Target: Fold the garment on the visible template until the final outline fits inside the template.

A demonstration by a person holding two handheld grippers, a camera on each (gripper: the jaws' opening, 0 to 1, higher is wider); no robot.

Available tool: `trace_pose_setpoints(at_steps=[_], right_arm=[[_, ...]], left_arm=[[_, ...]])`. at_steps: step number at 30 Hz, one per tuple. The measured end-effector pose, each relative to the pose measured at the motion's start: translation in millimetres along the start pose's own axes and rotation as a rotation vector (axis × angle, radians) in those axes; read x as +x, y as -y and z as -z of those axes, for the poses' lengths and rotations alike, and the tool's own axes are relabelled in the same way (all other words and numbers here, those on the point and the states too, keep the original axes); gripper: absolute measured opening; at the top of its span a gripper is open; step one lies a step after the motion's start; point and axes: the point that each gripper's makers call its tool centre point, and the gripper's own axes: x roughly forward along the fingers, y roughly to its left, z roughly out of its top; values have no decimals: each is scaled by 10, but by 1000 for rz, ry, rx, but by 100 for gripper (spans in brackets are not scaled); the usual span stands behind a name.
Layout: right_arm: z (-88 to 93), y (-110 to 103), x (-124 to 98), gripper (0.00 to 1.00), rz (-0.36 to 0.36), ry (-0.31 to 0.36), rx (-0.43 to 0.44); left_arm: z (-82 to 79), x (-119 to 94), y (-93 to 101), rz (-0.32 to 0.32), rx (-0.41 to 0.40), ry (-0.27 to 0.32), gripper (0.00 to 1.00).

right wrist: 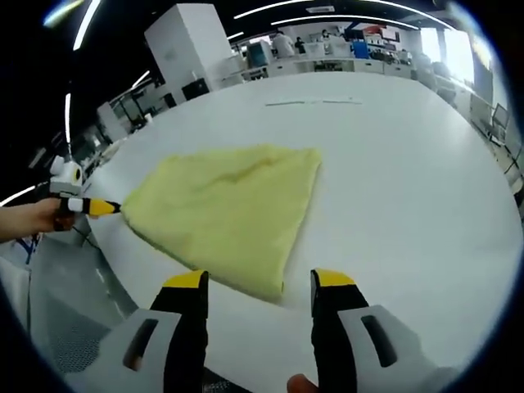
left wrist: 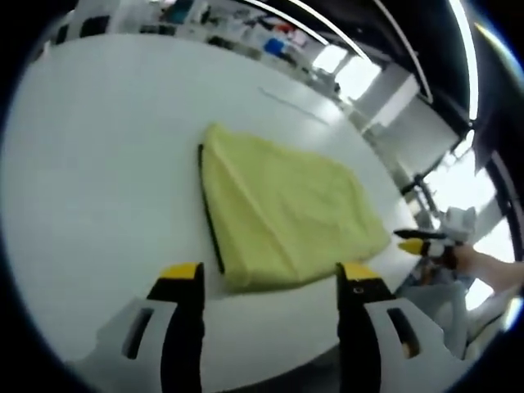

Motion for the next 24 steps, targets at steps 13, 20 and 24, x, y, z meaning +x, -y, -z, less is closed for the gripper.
trace_pose_setpoints(at_steps=[13,20,24], right_arm=[[111,3,73,34,12,-37,9],[187,-4,133,31,14,-52,11],[204,-11,160,29,12,-54,22]], left_arm=[[94,76,-43,-43,-109,-14,42],[121,97,-136,-86,-147,-22,27],[111,102,-178,-117,-150,-23,14]])
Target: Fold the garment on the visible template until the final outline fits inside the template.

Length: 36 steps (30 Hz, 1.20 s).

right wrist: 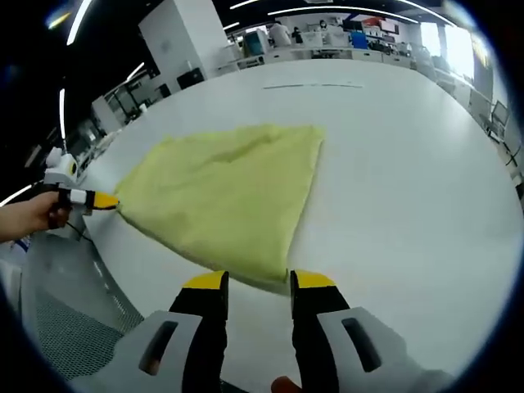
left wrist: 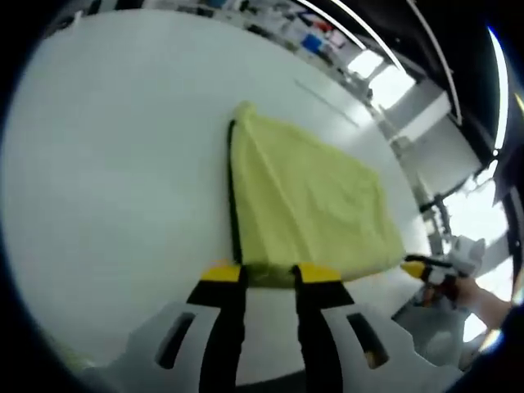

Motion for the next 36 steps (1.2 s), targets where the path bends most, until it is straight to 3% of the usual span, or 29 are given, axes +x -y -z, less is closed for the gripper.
trace_pose_setpoints(at_steps=[3,16,30,32,36], right_arm=[[1,19,20,24,10,3,-1],[-15,68,40,4,20,11,19],[-95,218,-40,1,59,33,97],[-89,230,-37,1,62,30,98],[-83,211,-43,1,52,30,105]], left_arm=[[-6,1,-10,-5,-25,12,8],[-12,-21,-4,29,-106,16,1],[-112,-254,-105,102,-53,-59,0],[-112,-314,-227,58,-11,-65,0],[-79,-358,-186,105,-47,-81,0]])
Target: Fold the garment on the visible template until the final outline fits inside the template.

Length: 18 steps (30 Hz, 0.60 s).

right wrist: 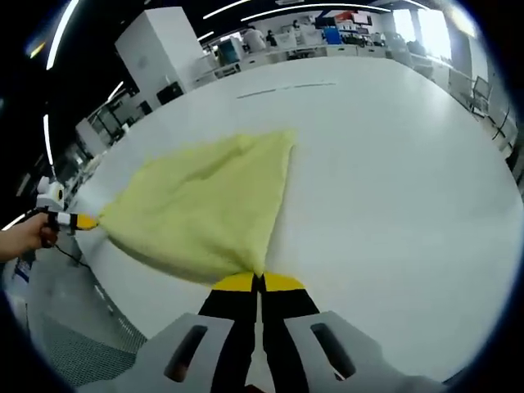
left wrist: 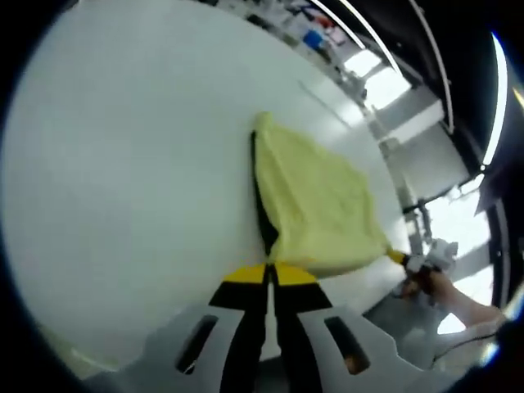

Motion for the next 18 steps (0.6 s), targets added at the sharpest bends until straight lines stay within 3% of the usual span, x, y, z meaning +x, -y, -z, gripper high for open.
trace_pose_setpoints(at_steps=[2,7,14,18], right_arm=[[5,10,-8,1,4,-1,-4],[7,12,-22,1,5,-3,4],[19,17,-37,1,-4,-6,-5],[35,10,-44,1,-11,-7,2]], left_arm=[[46,6,30,1,34,-23,0],[60,-1,25,18,75,5,0],[-8,-48,-19,45,254,9,0],[-84,-91,-15,62,248,22,0]])
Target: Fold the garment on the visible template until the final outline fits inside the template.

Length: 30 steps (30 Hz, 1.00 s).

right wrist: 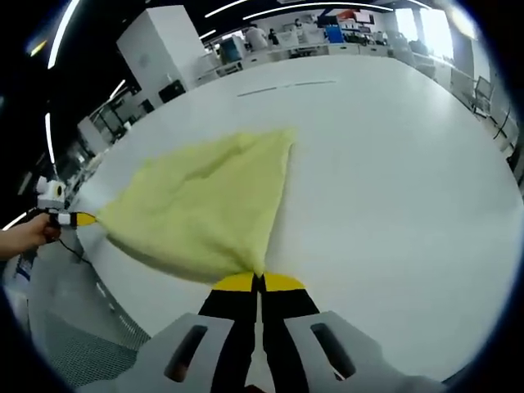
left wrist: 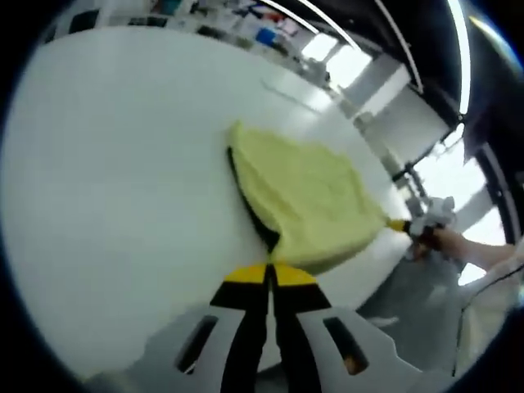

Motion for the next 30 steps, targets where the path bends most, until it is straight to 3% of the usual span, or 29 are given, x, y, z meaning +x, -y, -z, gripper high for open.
trace_pose_setpoints(at_steps=[4,8,30], right_arm=[[36,5,-19,1,-7,3,21],[109,-17,-38,1,-16,-11,18],[258,-62,-99,1,-29,-49,4]], left_arm=[[201,3,-8,5,103,-80,0],[303,24,-63,-2,61,-81,0],[484,19,-94,-33,-13,-126,0]])
